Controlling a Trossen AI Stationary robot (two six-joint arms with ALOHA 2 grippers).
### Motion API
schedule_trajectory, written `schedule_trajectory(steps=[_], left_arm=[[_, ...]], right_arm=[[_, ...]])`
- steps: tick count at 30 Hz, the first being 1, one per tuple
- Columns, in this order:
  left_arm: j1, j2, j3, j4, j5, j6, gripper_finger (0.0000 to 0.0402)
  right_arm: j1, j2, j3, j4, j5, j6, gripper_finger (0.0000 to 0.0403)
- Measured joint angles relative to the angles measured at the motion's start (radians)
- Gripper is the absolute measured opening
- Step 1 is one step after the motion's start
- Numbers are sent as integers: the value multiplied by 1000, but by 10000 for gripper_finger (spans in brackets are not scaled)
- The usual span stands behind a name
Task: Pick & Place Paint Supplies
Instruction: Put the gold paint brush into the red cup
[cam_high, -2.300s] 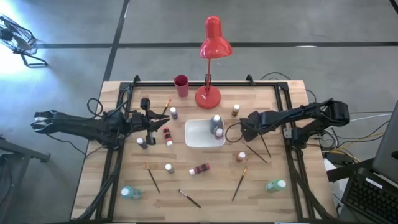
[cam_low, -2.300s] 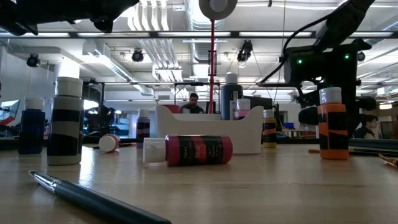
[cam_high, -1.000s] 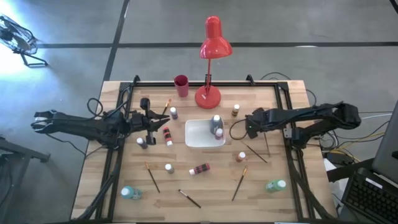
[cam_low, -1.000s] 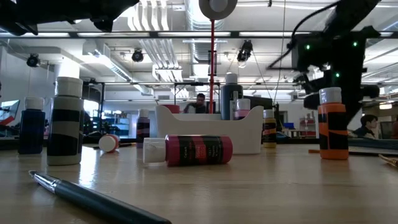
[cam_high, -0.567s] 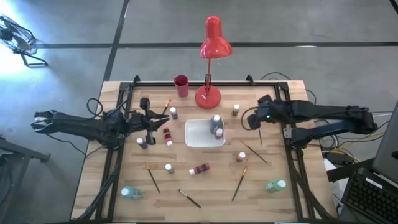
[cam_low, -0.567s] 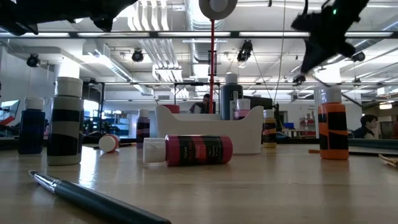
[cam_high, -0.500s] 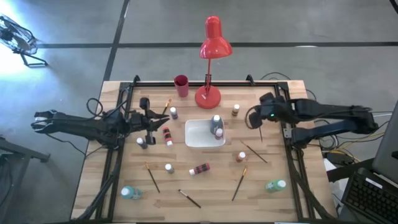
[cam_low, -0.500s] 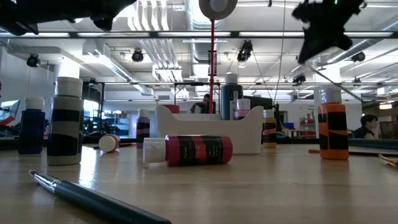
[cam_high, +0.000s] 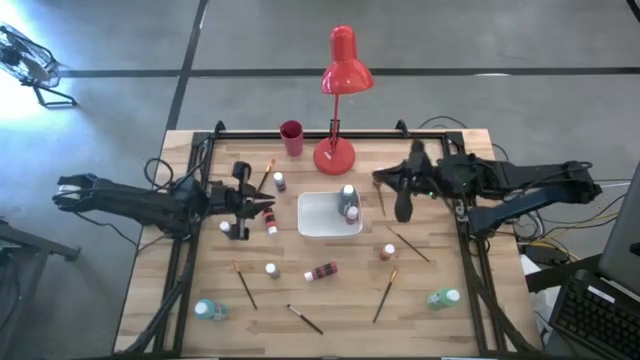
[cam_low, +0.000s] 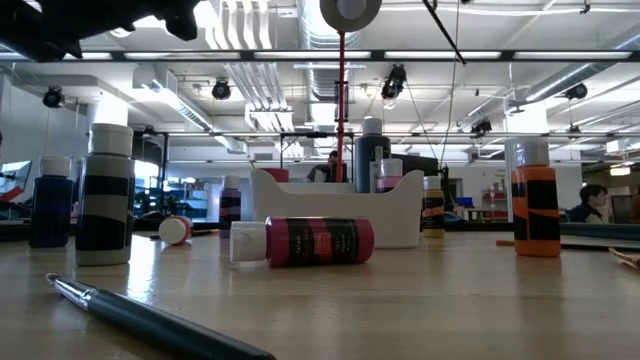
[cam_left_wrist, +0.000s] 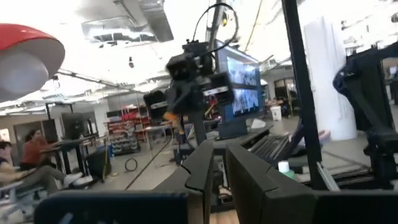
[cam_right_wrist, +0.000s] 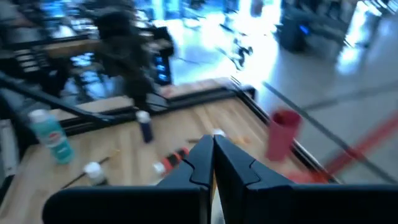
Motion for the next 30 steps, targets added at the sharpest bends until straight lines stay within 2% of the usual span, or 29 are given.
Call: schedule_trajectory(steps=[4,8,10,15,19,30], left_arm=[[11,82,53,12,7,-44,51],[11,192,120,7,95,-54,64],[11,241,157,9,130,-61,81],[23,330,211,5,133,-61,136],[30,372,243,9,162,-44,168],[30,484,302,114,233,-27,175]], right_arm=[[23,93,50,81,-67,-93,8],[27,186,112,109,-128,-148,8],[28,222,142,110,-145,-158,8],[34,287,200,114,-244,-174,8],[40,315,220,139,-273,-190,8],[43,345,213,219,-320,-223,8]])
